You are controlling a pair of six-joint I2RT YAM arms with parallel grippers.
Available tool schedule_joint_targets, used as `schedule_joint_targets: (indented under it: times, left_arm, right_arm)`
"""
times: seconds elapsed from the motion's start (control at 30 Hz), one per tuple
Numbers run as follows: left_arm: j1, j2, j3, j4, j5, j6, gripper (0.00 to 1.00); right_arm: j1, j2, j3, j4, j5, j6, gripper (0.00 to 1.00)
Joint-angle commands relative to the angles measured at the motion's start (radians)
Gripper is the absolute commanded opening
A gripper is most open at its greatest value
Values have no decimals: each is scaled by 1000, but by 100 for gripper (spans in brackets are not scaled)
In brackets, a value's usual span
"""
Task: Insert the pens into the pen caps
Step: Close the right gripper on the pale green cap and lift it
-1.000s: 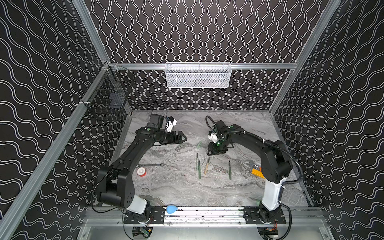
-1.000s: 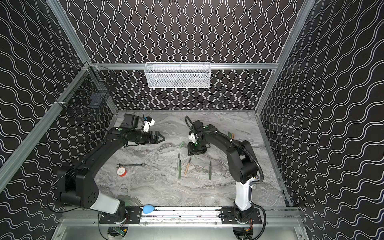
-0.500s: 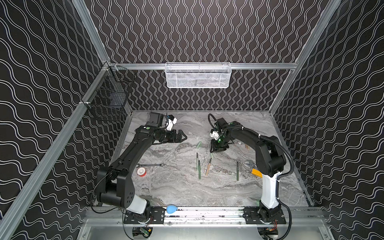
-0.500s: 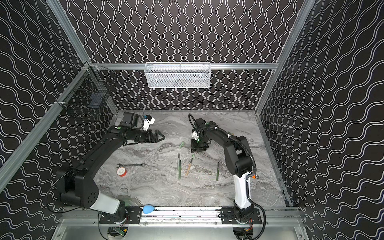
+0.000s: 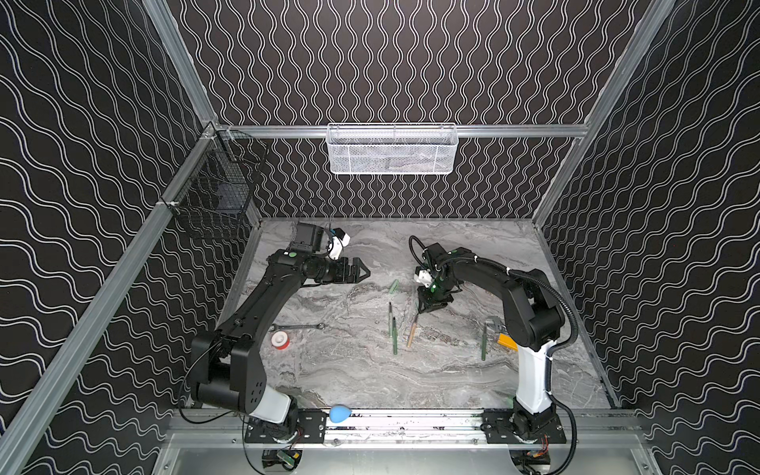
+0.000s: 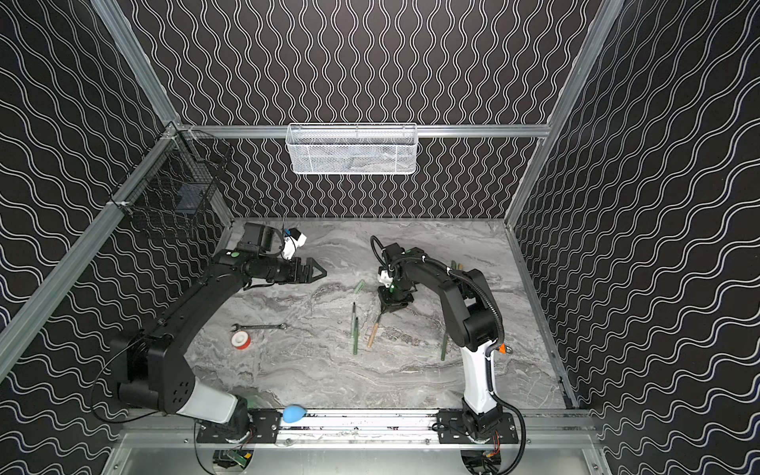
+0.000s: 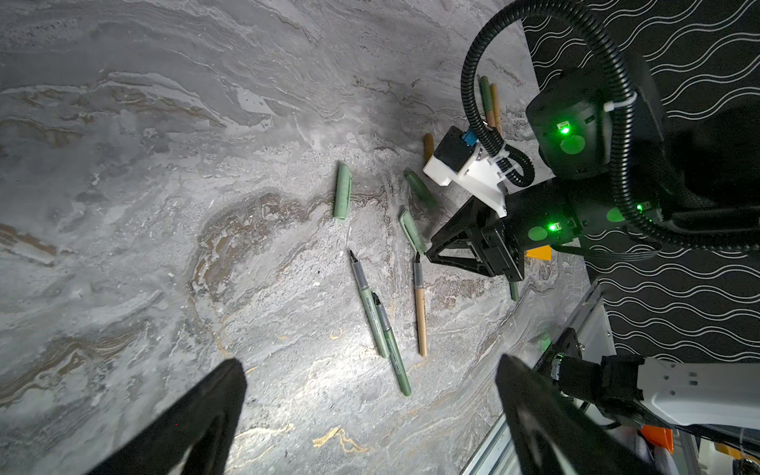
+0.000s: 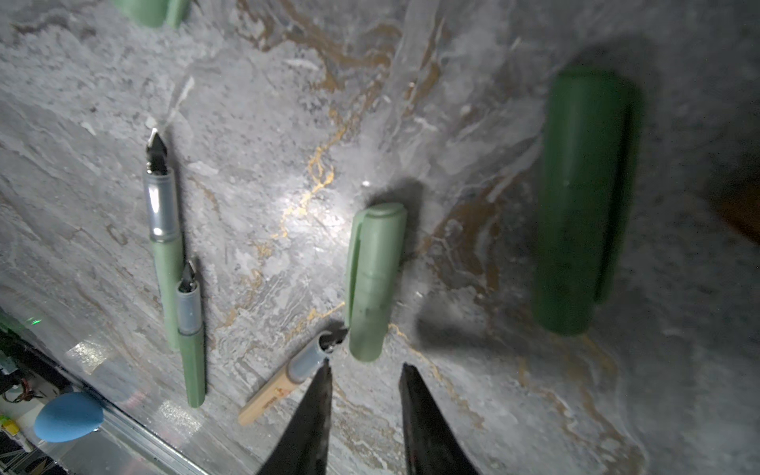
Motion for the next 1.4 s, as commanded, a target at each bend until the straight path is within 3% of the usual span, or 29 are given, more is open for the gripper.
schedule_joint_targets:
  times: [0.0,0.2,0.6,0.83,1.13,1.37]
  left_arm:
    - [0,-8,-6,38,12,-13,98]
    - [0,-16,-19,46,10,-15,99]
    - [0,-40,-52,74,13,-28,99]
    - [0,-59,-71,76,8,-26,99]
    - [0,-74,-94,91,22,-38,99]
    - [1,-76,-93,90,40,-38,98]
  right_arm:
    - [0,6,0,4,23,-3,26]
    - [1,10,4,3,30,-8,20]
    - [26,35,47,-16,54,-3,25]
    - [56,49,35,-19,123,6,24]
    - [70,24,1,10,156,25,15]
    - [71,10,18,14,162,14,14]
